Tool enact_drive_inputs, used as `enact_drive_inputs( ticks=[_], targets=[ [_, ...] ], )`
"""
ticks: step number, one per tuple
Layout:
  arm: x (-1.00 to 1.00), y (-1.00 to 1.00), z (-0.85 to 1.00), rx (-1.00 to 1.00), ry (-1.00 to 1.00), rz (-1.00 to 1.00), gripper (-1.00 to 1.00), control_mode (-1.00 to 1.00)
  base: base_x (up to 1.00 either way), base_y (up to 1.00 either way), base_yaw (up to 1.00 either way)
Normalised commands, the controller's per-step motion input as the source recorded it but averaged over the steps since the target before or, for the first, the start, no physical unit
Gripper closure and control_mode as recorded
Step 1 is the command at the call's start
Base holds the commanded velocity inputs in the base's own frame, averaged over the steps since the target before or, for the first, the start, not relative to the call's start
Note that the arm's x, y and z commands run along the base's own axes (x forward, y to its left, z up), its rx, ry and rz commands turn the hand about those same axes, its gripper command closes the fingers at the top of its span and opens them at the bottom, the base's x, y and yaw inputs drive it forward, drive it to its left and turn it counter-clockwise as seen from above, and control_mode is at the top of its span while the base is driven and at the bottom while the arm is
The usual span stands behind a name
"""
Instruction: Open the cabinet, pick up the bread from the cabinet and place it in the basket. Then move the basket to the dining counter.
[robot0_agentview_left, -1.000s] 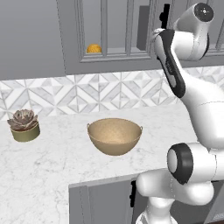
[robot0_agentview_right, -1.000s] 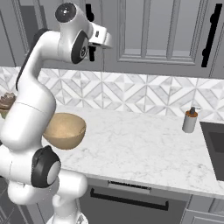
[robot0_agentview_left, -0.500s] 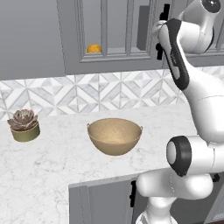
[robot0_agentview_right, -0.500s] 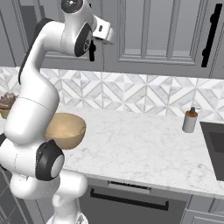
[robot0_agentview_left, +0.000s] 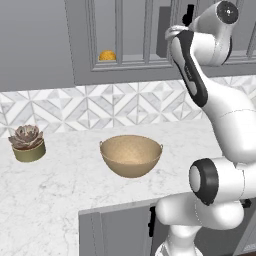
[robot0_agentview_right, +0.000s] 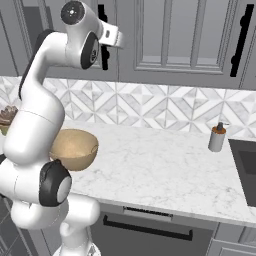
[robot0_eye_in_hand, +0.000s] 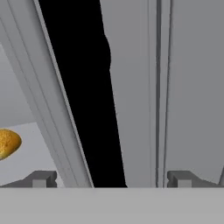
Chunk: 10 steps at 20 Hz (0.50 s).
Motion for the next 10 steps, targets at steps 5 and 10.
enact_drive_inputs(
  ticks=[5,10],
  targets=[
    [0.43,0.04,0.00,-0.02,0.00,0.00,-1.00,-1.00,0.00,0.00,0.00],
    [0.45,0.00,0.00,0.00,-0.01,0.00,-1.00,-1.00,0.00,0.00,0.00]
  ],
)
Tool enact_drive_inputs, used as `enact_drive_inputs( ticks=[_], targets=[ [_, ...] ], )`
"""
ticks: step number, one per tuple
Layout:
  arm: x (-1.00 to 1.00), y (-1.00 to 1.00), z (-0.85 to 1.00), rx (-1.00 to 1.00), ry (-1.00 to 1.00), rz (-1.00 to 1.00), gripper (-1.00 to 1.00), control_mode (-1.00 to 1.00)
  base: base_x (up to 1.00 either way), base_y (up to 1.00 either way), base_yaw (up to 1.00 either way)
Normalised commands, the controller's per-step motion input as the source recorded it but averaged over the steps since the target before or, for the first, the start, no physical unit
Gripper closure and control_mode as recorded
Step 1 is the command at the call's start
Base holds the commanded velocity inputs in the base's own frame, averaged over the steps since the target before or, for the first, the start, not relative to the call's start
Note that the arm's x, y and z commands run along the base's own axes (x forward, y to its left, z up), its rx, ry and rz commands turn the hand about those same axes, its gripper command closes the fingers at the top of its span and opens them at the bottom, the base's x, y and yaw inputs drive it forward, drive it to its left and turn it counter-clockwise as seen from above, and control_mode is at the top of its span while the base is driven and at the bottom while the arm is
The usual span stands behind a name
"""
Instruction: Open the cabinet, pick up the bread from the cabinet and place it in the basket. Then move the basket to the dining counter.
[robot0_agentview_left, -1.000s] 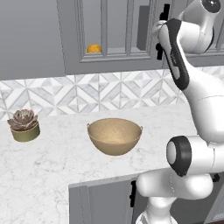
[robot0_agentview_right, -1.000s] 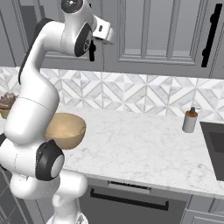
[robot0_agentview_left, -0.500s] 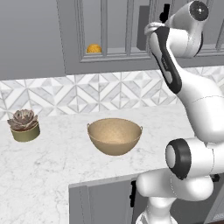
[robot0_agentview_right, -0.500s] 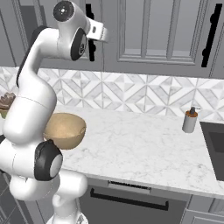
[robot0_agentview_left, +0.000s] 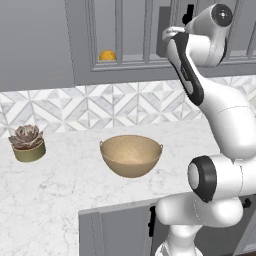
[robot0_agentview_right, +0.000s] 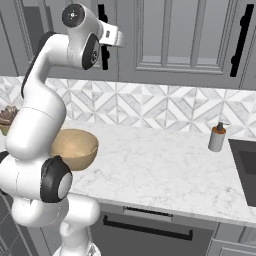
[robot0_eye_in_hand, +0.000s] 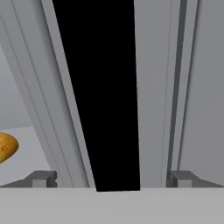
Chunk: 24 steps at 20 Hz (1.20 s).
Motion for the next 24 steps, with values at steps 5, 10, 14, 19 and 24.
enact_drive_inputs(
  ticks=[5,10,14,19,24],
  targets=[
    [0.39,0.00,0.00,0.00,-0.01,0.00,1.00,-1.00,0.00,0.00,0.00],
    [0.16,0.00,0.00,0.00,0.00,0.00,1.00,-1.00,0.00,0.00,0.00],
    [-0.20,0.04,0.00,0.00,0.02,-0.02,1.00,-1.00,0.00,0.00,0.00],
    [-0.71,0.18,0.00,0.00,0.00,-0.10,1.00,-1.00,0.00,0.00,0.00],
    [-0.88,0.41,0.00,-0.03,0.00,-0.21,1.00,-1.00,0.00,0.00,0.00]
  ],
)
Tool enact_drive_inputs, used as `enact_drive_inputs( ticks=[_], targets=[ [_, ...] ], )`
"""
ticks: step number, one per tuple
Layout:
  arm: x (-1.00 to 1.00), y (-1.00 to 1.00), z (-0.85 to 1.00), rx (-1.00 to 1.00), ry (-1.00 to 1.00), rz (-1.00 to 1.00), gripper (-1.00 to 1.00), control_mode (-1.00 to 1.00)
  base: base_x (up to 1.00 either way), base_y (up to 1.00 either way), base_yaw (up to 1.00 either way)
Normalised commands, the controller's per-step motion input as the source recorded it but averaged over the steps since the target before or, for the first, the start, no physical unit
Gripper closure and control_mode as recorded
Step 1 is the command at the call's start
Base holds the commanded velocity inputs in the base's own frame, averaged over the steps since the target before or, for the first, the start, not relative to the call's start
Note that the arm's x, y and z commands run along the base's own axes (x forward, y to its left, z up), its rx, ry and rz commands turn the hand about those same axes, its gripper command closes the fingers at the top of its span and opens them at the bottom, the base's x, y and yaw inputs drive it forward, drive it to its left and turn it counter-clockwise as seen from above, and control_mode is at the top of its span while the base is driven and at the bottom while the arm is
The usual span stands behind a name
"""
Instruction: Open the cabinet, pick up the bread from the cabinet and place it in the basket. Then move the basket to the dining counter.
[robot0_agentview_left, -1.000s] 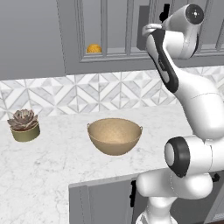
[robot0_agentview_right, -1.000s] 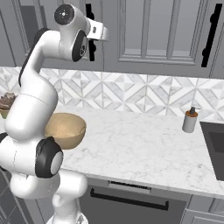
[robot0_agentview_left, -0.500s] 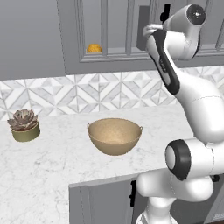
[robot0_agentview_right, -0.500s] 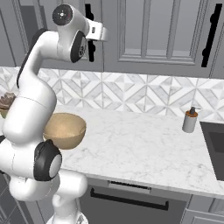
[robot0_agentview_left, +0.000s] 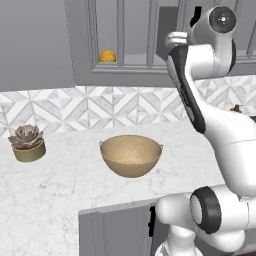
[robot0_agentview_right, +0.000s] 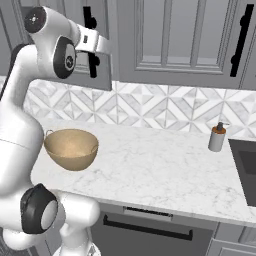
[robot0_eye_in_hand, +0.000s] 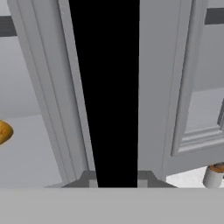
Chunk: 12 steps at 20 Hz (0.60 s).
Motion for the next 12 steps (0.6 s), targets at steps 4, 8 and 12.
enact_drive_inputs(
  ticks=[4,8,12],
  targets=[
    [-1.00,0.53,0.00,-0.02,0.01,-0.17,1.00,-1.00,0.00,0.00,0.00],
    [-1.00,0.65,-0.01,0.00,0.00,-0.15,1.00,-1.00,0.00,0.00,0.00],
    [-0.73,0.81,-0.05,-0.03,0.02,-0.22,1.00,-1.00,0.00,0.00,0.00]
  ],
)
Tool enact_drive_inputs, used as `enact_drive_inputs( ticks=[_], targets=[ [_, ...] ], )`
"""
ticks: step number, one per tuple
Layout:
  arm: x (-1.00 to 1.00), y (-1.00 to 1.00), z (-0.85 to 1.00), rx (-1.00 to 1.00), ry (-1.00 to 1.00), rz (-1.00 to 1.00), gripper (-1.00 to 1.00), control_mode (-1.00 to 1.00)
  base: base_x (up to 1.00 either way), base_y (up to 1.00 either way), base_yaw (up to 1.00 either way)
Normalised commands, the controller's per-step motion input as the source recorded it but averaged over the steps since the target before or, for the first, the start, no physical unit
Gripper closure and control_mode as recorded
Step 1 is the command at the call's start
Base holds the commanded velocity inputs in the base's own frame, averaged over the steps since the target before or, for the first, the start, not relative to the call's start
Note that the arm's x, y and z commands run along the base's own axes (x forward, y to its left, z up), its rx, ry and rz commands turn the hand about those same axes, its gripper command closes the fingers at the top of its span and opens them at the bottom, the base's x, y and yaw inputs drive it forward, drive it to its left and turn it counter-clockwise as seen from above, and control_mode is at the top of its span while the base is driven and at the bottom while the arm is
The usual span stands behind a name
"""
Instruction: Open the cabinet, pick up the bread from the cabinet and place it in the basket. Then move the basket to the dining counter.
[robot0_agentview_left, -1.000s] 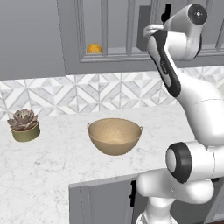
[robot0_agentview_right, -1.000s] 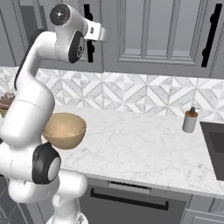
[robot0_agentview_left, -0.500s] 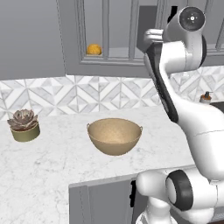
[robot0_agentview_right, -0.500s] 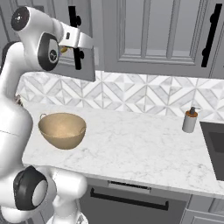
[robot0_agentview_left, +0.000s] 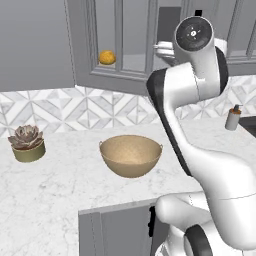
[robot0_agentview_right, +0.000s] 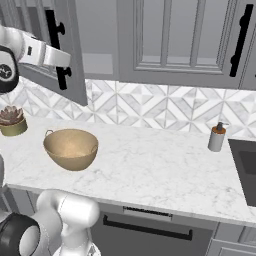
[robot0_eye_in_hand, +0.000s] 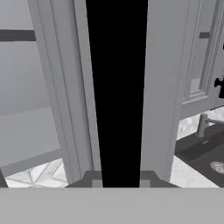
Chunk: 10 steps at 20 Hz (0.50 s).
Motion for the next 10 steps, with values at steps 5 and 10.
enact_drive_inputs(
  ticks=[5,10],
  targets=[
    [-0.77,0.95,0.00,-0.07,0.04,-0.24,1.00,-1.00,0.00,0.00,0.00],
    [-0.77,0.88,0.00,-0.08,0.05,-0.13,-1.00,-1.00,0.00,0.00,0.00]
  ],
)
